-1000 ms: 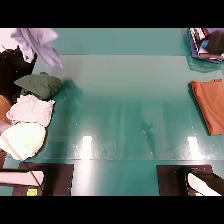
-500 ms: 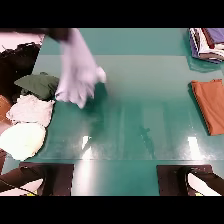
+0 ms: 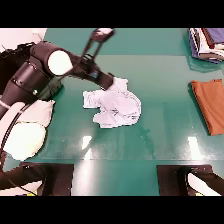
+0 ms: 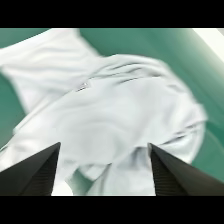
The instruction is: Fold the shirts.
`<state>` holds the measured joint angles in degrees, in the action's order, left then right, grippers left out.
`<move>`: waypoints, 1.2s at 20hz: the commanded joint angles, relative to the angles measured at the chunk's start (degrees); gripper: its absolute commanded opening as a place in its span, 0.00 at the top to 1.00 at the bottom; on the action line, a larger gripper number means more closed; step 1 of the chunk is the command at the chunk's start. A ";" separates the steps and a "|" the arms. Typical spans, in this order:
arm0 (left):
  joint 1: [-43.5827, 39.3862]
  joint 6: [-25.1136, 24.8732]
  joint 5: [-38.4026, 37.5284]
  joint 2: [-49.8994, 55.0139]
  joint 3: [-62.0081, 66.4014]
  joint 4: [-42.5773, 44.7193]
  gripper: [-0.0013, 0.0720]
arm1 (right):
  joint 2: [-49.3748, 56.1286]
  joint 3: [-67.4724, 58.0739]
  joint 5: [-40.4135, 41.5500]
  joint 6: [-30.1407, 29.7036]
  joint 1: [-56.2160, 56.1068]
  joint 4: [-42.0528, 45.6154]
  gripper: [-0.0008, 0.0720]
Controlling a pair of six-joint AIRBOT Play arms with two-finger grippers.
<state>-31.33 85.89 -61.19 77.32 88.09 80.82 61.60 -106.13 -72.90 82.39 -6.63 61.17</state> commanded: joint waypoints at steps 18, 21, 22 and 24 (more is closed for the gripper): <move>25.94 -16.02 11.91 17.51 -18.01 -44.17 0.53 | 0.26 6.78 -1.55 0.11 -0.04 -0.15 0.97; 26.47 -15.89 11.04 17.49 -12.85 -43.30 0.96 | 2.80 7.02 -8.17 2.08 -0.02 0.48 0.97; 27.06 -15.87 9.42 17.46 -10.01 -43.06 0.96 | 3.91 8.52 -10.29 2.60 -0.02 0.48 0.97; 28.59 -15.85 5.73 17.38 -4.17 -41.46 0.96 | 5.42 15.54 -10.97 3.39 -0.04 0.44 0.97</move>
<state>-4.12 70.52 -51.90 94.65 77.65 38.61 64.97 -95.96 -80.23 84.29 -6.63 61.43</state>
